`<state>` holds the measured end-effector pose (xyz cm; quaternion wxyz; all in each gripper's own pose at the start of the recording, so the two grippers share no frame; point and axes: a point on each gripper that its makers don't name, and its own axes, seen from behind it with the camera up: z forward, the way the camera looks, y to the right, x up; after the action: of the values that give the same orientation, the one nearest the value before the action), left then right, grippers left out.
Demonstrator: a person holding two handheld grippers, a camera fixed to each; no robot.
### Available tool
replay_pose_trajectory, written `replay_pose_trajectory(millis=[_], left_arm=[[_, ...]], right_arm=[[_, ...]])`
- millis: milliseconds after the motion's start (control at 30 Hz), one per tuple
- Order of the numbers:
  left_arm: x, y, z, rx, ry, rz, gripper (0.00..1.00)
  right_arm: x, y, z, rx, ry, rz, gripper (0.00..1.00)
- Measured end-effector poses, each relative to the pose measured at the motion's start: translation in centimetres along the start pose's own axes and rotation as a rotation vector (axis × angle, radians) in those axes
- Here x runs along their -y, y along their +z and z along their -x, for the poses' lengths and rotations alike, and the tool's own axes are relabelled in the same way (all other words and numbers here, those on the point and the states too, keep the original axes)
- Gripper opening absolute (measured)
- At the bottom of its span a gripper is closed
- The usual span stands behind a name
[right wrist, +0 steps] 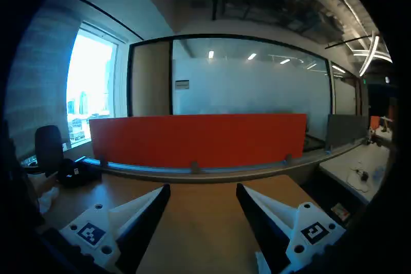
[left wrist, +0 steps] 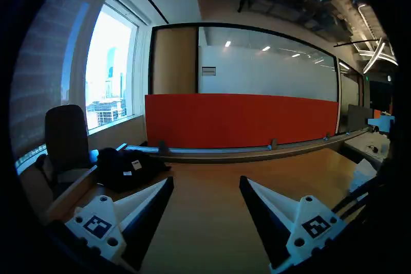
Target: Fold towel
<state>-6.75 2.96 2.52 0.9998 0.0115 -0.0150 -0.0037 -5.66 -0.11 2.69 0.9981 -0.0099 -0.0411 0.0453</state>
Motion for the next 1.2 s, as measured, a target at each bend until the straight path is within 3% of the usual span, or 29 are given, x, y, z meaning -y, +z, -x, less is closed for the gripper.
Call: replay_pose_trajectory(millis=[467,800,1200], left_arm=[[-0.4,0.8,2.2,-0.049,0.044,-0.003,0.95],[0.3,1.1,5.7,-0.091,-0.003,-0.015,0.95],[1.4,1.3,10.1,-0.121,-0.016,-0.026,0.95]], right_arm=[[0.8,-0.7,-0.7,0.006,-0.010,0.002,0.99],[1.7,-0.2,0.6,-0.015,0.000,0.009,0.99],[1.6,0.3,3.5,-0.038,0.009,0.016,0.99]])
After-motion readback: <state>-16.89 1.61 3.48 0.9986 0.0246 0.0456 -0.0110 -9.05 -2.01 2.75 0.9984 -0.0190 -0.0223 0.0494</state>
